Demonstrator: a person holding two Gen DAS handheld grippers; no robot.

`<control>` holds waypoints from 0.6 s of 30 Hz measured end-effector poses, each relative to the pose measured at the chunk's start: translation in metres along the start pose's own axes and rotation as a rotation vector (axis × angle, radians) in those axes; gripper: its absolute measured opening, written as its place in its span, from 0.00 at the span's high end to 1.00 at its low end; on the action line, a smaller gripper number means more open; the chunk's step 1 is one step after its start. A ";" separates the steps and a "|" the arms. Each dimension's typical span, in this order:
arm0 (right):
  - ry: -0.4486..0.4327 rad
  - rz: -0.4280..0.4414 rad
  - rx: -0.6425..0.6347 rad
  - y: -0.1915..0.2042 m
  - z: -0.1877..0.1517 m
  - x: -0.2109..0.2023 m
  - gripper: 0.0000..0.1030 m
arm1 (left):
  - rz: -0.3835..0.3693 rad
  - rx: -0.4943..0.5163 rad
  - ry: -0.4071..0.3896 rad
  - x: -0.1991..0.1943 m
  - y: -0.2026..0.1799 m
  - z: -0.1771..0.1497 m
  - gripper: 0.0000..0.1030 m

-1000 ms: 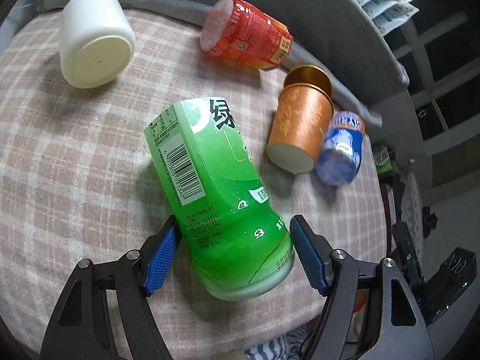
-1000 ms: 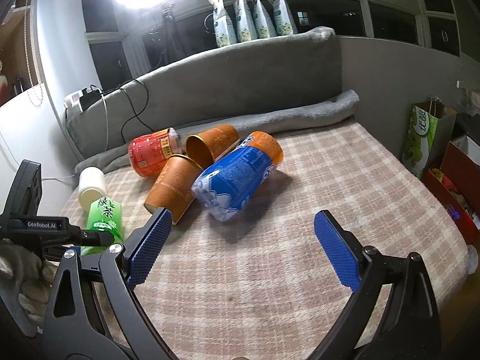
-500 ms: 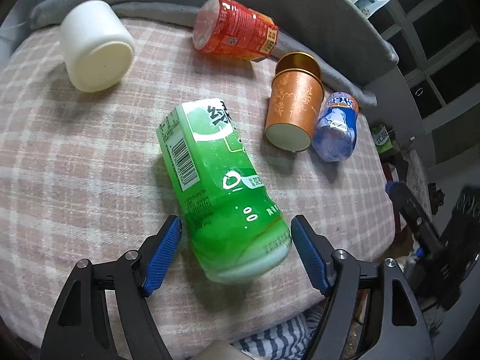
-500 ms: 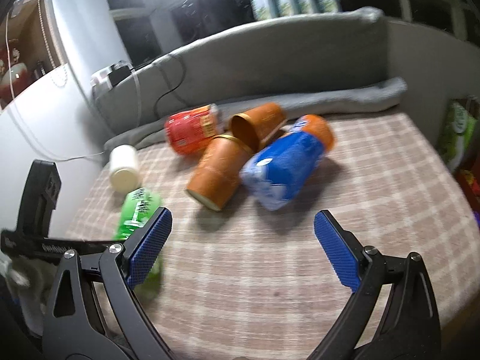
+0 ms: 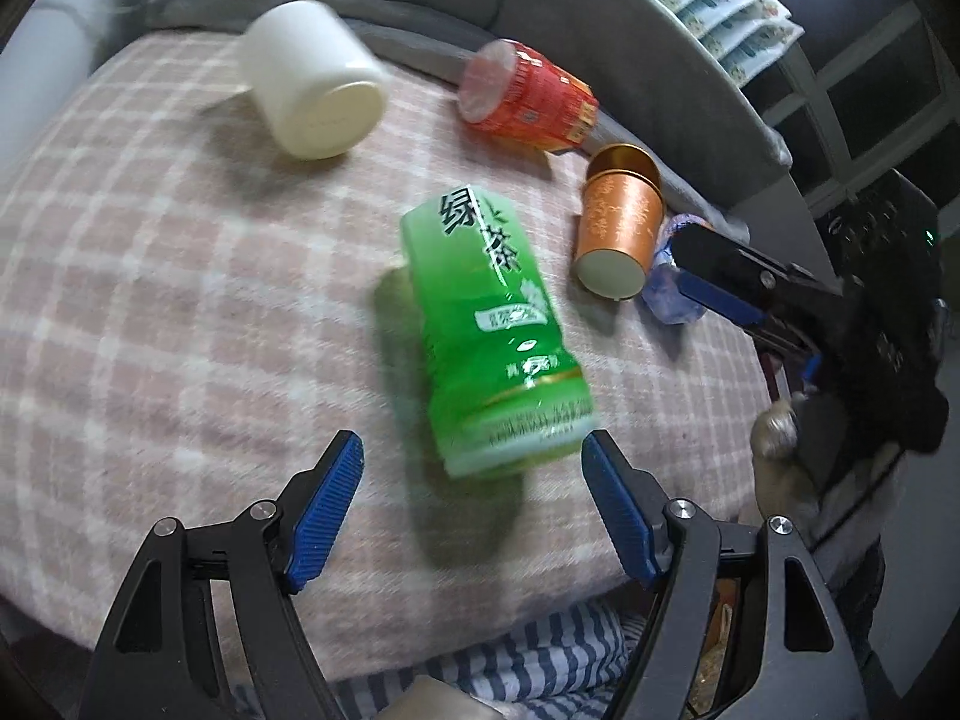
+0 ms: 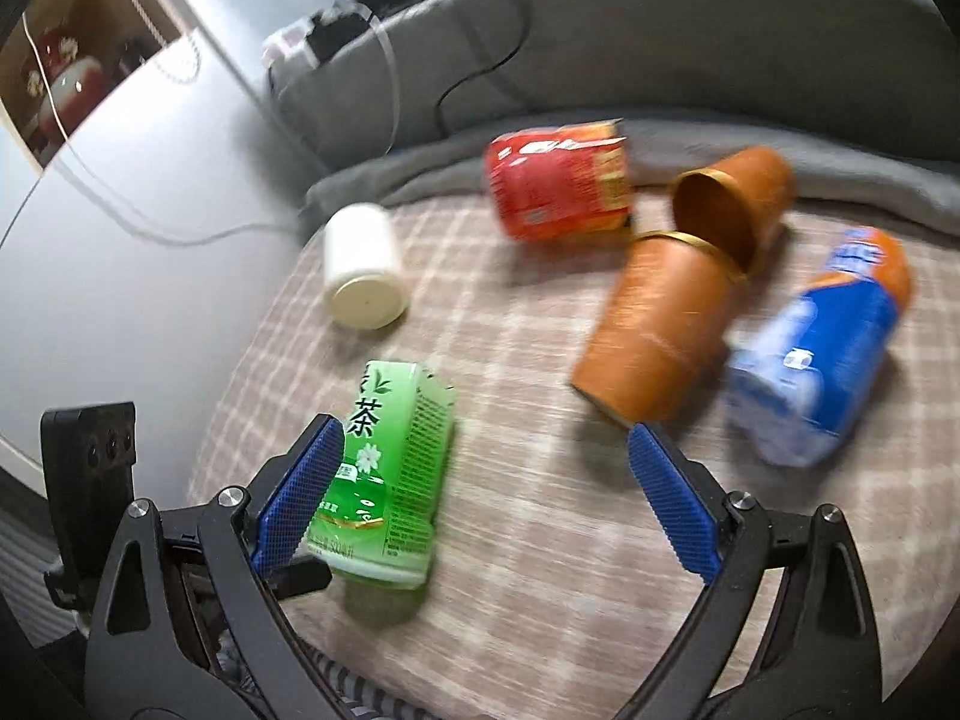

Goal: Flip cup upright
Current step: 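Lower the right gripper around the green tea bottle's body, then close the right gripper on the green bottle and lift it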

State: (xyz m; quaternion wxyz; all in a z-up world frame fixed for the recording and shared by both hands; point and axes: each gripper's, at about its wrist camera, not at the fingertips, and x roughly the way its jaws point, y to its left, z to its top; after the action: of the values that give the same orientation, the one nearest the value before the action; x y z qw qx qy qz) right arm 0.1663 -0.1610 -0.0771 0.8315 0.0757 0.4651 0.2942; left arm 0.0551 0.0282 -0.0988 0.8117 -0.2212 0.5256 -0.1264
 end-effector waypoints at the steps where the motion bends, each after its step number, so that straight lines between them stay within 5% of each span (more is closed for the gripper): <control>1: 0.019 0.009 -0.007 0.004 0.002 0.006 0.05 | -0.004 -0.017 -0.001 -0.002 0.005 -0.002 0.27; 18: 0.288 0.113 0.091 0.018 0.019 0.096 0.05 | -0.019 -0.074 -0.031 -0.023 0.039 -0.026 0.29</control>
State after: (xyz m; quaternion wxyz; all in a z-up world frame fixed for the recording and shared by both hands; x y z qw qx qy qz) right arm 0.2119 -0.0894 -0.1293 0.7340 0.0962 0.5873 0.3272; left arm 0.0209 0.0660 -0.1086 0.8099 -0.2578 0.5150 -0.1110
